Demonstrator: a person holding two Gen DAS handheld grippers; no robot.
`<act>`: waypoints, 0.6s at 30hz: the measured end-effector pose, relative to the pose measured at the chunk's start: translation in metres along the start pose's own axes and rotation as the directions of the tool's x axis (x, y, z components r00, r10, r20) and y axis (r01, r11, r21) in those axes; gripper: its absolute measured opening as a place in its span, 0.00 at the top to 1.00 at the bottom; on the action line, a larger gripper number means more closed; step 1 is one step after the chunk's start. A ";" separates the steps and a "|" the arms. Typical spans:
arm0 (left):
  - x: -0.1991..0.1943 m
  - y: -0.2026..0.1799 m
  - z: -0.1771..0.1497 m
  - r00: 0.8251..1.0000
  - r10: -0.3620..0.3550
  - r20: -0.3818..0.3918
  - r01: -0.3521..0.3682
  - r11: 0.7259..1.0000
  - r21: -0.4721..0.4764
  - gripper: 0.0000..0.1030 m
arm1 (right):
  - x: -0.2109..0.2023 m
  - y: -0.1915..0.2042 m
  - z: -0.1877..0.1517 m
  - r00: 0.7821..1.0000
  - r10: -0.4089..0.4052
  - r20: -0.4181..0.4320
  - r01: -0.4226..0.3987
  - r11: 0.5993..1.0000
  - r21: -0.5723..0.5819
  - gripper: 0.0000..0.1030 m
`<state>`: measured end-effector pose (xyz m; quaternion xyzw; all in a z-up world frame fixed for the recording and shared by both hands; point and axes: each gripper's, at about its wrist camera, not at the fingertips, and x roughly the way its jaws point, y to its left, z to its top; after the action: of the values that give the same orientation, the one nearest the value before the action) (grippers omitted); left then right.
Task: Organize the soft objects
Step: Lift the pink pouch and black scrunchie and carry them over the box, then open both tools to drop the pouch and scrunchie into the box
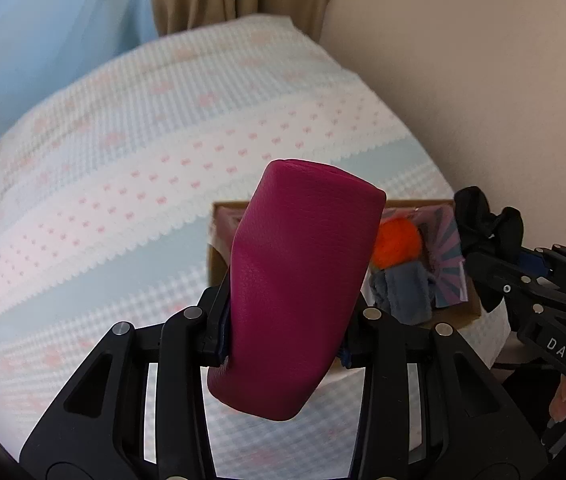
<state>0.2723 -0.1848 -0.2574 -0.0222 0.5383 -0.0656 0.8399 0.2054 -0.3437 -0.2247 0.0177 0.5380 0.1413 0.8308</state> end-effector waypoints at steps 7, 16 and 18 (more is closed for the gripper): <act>0.060 -0.007 -0.002 0.994 0.016 -0.106 -0.019 0.999 -0.033 0.66 | 0.056 -0.017 0.007 0.989 0.081 -0.125 -0.078 0.997 0.024 0.76; 0.109 -0.014 -0.010 0.975 0.067 -0.213 -0.065 0.998 0.014 0.66 | 0.120 -0.033 0.018 0.950 0.191 -0.247 -0.159 0.977 0.142 0.76; 0.114 -0.013 -0.007 0.972 0.068 -0.227 -0.067 0.998 0.012 0.58 | 0.130 -0.035 0.021 0.940 0.219 -0.260 -0.177 0.968 0.176 0.76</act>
<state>0.3113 -0.2124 -0.3618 0.0056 0.6312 -0.0405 0.7746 0.2809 -0.3416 -0.3376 0.1144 0.6535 0.1846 0.7251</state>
